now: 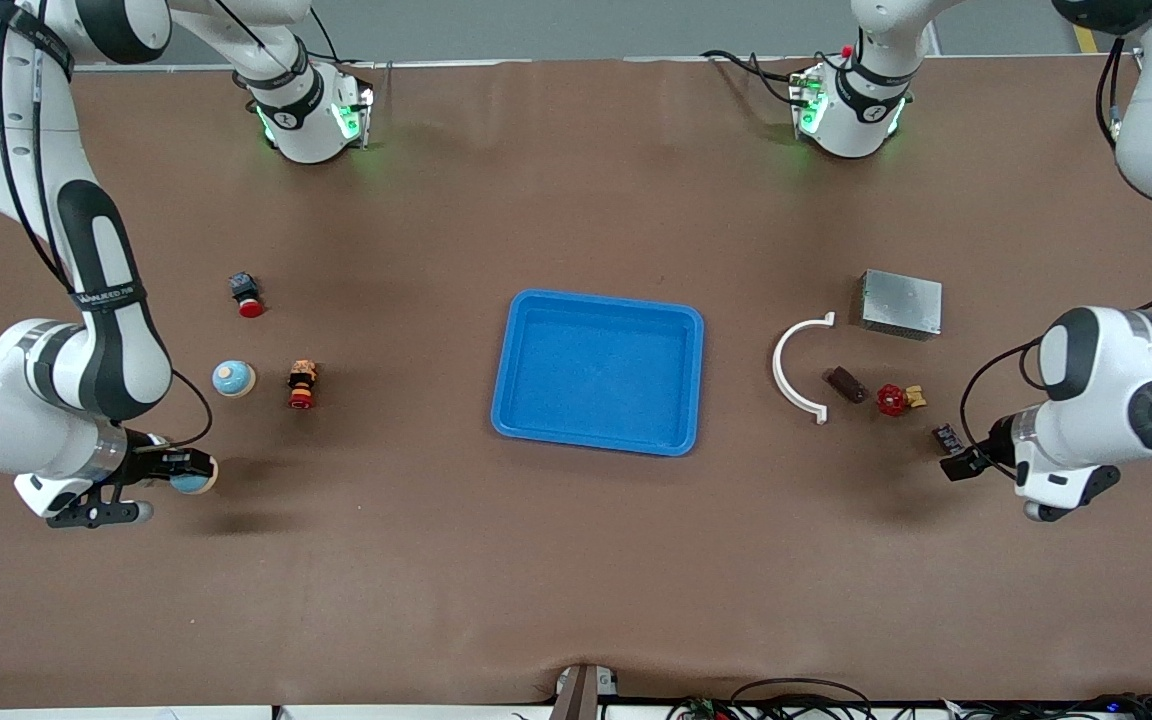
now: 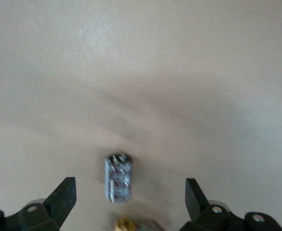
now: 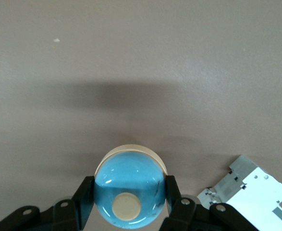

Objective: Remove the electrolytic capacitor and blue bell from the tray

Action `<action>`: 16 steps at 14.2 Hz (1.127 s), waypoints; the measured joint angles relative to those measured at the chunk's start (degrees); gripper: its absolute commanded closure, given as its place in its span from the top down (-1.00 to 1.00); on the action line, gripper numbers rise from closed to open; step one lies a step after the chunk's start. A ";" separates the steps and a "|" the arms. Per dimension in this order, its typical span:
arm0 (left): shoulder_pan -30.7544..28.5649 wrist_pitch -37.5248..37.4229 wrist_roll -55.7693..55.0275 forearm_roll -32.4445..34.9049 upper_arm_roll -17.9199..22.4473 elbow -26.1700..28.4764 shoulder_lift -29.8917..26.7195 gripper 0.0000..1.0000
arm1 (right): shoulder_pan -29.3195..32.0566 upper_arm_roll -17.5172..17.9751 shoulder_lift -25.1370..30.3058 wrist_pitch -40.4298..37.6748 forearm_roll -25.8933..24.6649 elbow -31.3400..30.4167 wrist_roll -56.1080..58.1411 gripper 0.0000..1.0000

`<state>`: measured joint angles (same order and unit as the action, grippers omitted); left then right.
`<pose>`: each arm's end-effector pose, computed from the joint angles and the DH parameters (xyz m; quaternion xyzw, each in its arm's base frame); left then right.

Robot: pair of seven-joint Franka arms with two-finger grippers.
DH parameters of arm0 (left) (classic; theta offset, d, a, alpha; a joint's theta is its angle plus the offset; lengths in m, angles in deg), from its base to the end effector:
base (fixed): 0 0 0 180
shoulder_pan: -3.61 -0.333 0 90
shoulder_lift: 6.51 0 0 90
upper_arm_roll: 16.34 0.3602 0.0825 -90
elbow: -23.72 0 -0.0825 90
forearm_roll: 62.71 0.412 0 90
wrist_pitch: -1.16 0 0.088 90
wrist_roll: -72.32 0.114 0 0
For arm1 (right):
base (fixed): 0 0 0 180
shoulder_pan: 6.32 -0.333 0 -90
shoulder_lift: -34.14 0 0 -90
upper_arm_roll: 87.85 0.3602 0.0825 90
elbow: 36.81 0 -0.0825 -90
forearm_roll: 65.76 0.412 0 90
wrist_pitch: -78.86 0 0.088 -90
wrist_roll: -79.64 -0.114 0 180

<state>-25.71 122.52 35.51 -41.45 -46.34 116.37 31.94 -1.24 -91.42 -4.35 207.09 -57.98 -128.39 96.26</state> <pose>0.7255 0.0648 0.2772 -0.9674 -0.2512 0.0326 0.0052 0.7349 -0.1003 0.2456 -0.9988 -0.0331 0.0073 0.0357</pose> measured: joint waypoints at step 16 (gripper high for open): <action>-1.01 -28.54 24.76 -10.16 -3.59 -12.23 -23.80 1.00 | 0.05 0.46 0.83 11.05 -0.01 -10.38 0.77 -1.00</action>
<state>-26.72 93.98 60.26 -51.61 -49.93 104.14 8.15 -1.18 -90.96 -3.52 218.14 -57.98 -138.76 97.03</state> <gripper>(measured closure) 0.000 0.366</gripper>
